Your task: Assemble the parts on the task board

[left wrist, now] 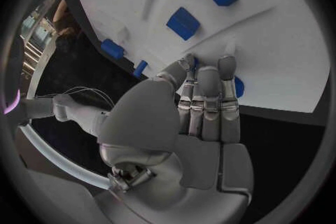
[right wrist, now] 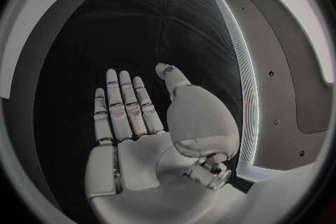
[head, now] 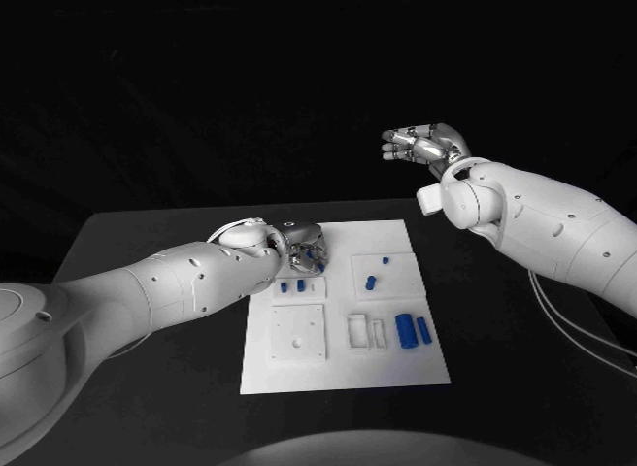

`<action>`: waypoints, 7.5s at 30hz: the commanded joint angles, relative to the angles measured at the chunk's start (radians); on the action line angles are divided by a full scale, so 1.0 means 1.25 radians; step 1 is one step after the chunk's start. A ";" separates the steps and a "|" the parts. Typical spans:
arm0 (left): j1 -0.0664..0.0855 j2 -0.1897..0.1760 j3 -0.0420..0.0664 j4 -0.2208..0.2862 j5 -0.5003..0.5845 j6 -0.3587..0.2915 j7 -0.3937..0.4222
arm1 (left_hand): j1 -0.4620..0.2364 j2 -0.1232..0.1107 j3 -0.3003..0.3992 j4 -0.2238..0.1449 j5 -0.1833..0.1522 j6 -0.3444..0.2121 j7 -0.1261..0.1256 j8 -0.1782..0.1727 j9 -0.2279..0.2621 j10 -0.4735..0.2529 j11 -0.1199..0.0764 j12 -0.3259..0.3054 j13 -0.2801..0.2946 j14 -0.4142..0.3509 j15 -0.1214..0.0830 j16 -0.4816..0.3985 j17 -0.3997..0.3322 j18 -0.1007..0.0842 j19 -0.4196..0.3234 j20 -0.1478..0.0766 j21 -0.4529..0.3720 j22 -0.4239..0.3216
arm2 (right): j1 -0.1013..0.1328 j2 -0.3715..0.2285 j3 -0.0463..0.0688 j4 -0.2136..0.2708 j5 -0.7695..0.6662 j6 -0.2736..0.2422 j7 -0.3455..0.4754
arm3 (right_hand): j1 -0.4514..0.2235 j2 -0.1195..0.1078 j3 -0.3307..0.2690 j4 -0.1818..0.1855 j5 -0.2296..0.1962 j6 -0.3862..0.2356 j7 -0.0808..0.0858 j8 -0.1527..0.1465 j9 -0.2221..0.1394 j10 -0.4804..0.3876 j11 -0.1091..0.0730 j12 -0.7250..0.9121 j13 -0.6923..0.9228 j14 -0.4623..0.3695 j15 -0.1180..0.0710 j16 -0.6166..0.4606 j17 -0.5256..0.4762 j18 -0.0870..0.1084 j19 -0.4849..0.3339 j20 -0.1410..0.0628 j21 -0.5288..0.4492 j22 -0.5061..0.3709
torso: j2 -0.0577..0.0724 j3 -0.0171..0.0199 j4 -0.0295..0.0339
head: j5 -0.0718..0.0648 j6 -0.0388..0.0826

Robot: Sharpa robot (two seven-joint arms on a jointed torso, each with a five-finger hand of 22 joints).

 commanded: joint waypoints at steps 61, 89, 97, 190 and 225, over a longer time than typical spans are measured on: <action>0.011 -0.186 0.055 0.149 0.108 0.003 0.002 | -0.003 0.021 -0.012 -0.031 0.006 0.029 -0.004 -0.001 0.001 0.021 -0.006 0.000 0.001 0.025 -0.007 -0.028 0.005 0.008 0.004 -0.011 0.016 0.016 | 0.000 -0.015 0.000 -0.002 0.001 0.015 0.005 | -0.005 -0.003 0.008 0.003 0.003 0.001 -0.001 -0.003 -0.001 -0.004 0.001 -0.005 -0.001 -0.004 -0.001 -0.003 -0.001 -0.004 -0.001 -0.002 -0.004 -0.001 | 0.000 0.0004 0.0023 | 0.012 0.009; -0.009 -0.154 0.040 0.109 0.089 -0.001 0.012 | -0.002 0.023 -0.012 -0.029 0.005 0.027 -0.003 -0.001 0.001 0.020 -0.005 0.000 0.001 0.026 -0.007 -0.030 0.006 0.008 0.004 -0.011 0.017 0.016 | 0.000 -0.007 0.000 -0.002 0.001 0.017 0.005 | -0.005 -0.003 0.008 0.003 0.003 0.001 -0.001 -0.003 -0.001 -0.004 0.001 -0.005 -0.001 -0.004 -0.001 -0.003 -0.001 -0.004 -0.001 -0.002 -0.004 -0.001 | 0.000 0.0004 0.0022 | 0.010 0.008; -0.010 -0.149 0.040 0.105 0.070 0.003 0.007 | -0.001 0.022 -0.011 -0.029 0.005 0.026 -0.003 -0.001 0.001 0.019 -0.005 0.000 0.001 0.025 -0.007 -0.031 0.007 0.008 0.003 -0.011 0.018 0.016 | 0.000 -0.006 0.000 -0.003 0.001 0.017 0.005 | -0.005 -0.003 0.010 0.003 0.002 0.002 -0.001 -0.003 -0.001 -0.004 0.001 -0.005 -0.001 -0.004 -0.001 -0.003 -0.001 -0.004 -0.001 -0.002 -0.004 -0.001 | 0.000 0.0006 0.0030 | 0.010 0.007; 0.003 -0.294 0.103 0.199 0.754 -0.102 0.145 | -0.037 -0.036 0.010 0.013 -0.015 -0.103 0.030 0.000 -0.002 -0.049 0.033 0.001 0.001 -0.116 0.039 -0.414 -0.138 -0.014 -0.130 0.037 -0.199 -0.110 | -0.103 -0.184 0.001 0.261 -0.898 0.079 -0.192 | 0.127 -0.050 0.101 -0.129 -0.299 0.184 -0.048 0.001 0.007 0.169 -0.082 -0.005 0.001 0.380 -0.161 0.363 0.247 0.073 0.685 -0.166 0.146 0.039 | -0.007 -0.0006 0.0057 | -0.032 0.041; 0.015 -0.357 0.113 0.323 0.952 -0.055 0.200 | -0.034 0.017 -0.124 -0.016 -0.002 -0.106 0.034 -0.001 -0.002 -0.077 0.051 0.000 0.001 -0.072 0.098 -0.912 -0.207 -0.022 -0.136 0.094 -0.284 -0.687 | -0.204 -0.128 -0.018 0.280 -1.160 0.051 -0.311 | 0.126 -0.144 0.293 -0.070 -0.435 0.182 -0.046 0.000 0.005 0.142 -0.074 -0.005 0.000 0.339 -0.158 0.560 0.306 0.104 0.682 -0.160 0.231 0.158 | -0.013 -0.0047 0.0105 | -0.023 0.032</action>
